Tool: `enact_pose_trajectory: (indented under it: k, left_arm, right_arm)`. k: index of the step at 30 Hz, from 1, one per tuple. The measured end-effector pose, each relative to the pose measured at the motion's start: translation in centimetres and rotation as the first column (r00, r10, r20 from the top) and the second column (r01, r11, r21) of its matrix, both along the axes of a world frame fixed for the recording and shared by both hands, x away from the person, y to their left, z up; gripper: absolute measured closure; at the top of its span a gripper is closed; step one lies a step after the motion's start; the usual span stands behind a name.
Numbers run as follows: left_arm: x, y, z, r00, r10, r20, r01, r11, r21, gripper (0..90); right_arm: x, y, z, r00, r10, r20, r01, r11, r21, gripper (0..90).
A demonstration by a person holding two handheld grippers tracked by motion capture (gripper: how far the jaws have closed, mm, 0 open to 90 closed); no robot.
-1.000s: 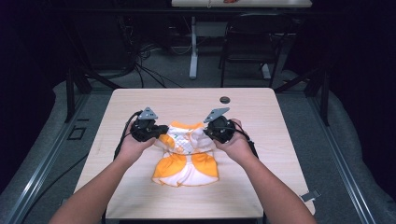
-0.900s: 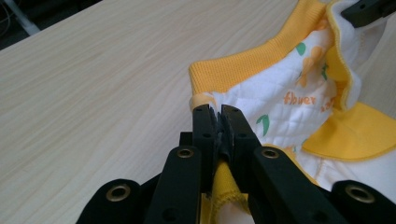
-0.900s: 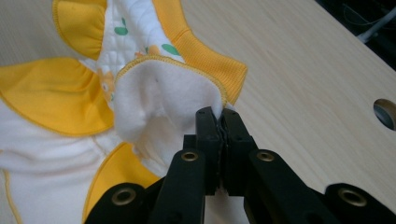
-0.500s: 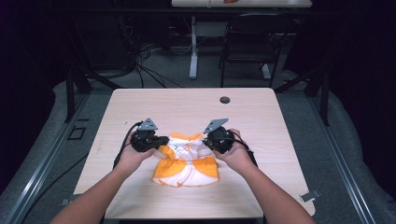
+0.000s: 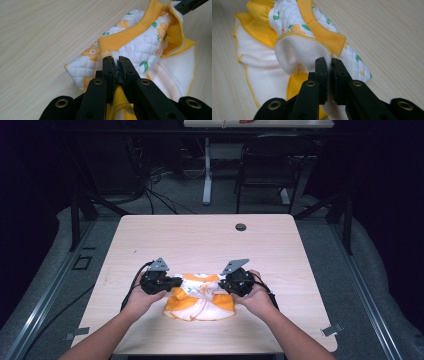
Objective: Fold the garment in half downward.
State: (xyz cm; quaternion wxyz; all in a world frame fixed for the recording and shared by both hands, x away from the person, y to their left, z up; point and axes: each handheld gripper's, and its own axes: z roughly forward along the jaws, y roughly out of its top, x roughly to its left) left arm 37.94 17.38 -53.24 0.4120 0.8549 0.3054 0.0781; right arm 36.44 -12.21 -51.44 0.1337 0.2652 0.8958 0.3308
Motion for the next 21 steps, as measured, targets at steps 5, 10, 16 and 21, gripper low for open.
enact_pose_trajectory:
  k: [5, 10, 16, 21]
  left_arm:
    - [-0.7, 0.2, 0.2, 1.0, -0.006, 0.005, 0.006, 1.0, -0.005, 82.2]
    - [-1.1, 0.4, 0.9, 1.0, 0.002, -0.004, -0.002, 0.9999, -0.017, 76.8]
    - [-0.7, 0.6, 2.2, 0.9992, 0.041, 0.007, -0.04, 0.9985, -0.038, 73.1]
    - [0.4, 0.3, 1.9, 0.995, 0.098, -0.019, -0.098, 0.9949, -0.023, 84.2]
  right_arm:
    - [-0.8, -0.4, 0.1, 1.0, -0.002, -0.008, 0.003, 0.9997, 0.022, 77.1]
    - [-1.4, -1.0, 0.9, 0.9998, -0.018, -0.01, 0.019, 0.9976, 0.067, 68.9]
    - [-1.2, -1.7, 1.9, 0.9989, -0.046, -0.001, 0.046, 0.99, 0.134, 71.5]
    - [-0.2, -1.4, 1.7, 0.9956, -0.093, 0.004, 0.092, 0.9878, 0.125, 85.1]
